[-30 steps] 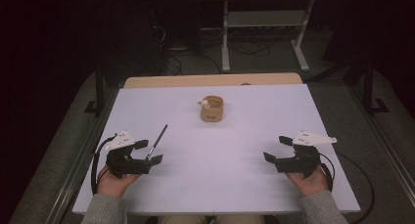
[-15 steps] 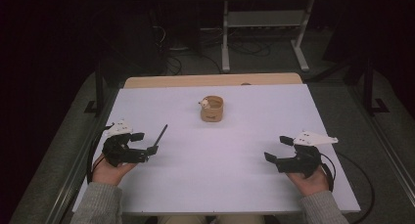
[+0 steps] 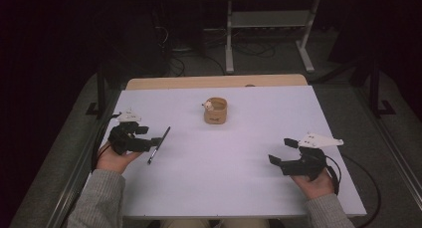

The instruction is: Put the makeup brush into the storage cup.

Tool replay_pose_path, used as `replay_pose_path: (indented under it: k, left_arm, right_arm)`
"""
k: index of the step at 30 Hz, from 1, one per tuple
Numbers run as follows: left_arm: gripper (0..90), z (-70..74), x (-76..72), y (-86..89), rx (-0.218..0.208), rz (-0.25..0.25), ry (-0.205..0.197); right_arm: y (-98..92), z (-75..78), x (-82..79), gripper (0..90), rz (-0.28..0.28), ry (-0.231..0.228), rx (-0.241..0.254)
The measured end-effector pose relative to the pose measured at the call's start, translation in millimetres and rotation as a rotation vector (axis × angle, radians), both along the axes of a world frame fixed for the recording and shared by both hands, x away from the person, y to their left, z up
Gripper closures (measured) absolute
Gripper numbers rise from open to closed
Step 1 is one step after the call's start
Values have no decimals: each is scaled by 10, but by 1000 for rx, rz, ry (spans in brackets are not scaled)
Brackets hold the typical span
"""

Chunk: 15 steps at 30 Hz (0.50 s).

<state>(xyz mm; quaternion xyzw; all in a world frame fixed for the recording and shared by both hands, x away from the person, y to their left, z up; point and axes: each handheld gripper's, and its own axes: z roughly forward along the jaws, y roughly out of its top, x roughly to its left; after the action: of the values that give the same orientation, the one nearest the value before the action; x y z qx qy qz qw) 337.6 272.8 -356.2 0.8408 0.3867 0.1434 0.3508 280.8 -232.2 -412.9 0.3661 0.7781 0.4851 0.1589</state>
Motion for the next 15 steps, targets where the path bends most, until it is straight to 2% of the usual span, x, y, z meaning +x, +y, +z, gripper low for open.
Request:
replay_pose_path:
  k: [6, 9, 15]
  left_arm:
    - [351, -26, 92, -36, 21, -1, 24]
    - [372, -89, 150, -58, 37, 4, 60]
    - [407, -158, 210, -69, 56, 15, 95]
  right_arm:
    - [-12, 2, -1, 141, 0, -1, 4]
    - [-16, -8, 8, 141, 2, 2, 9]
    - [-16, -15, 16, 141, 3, 7, 13]
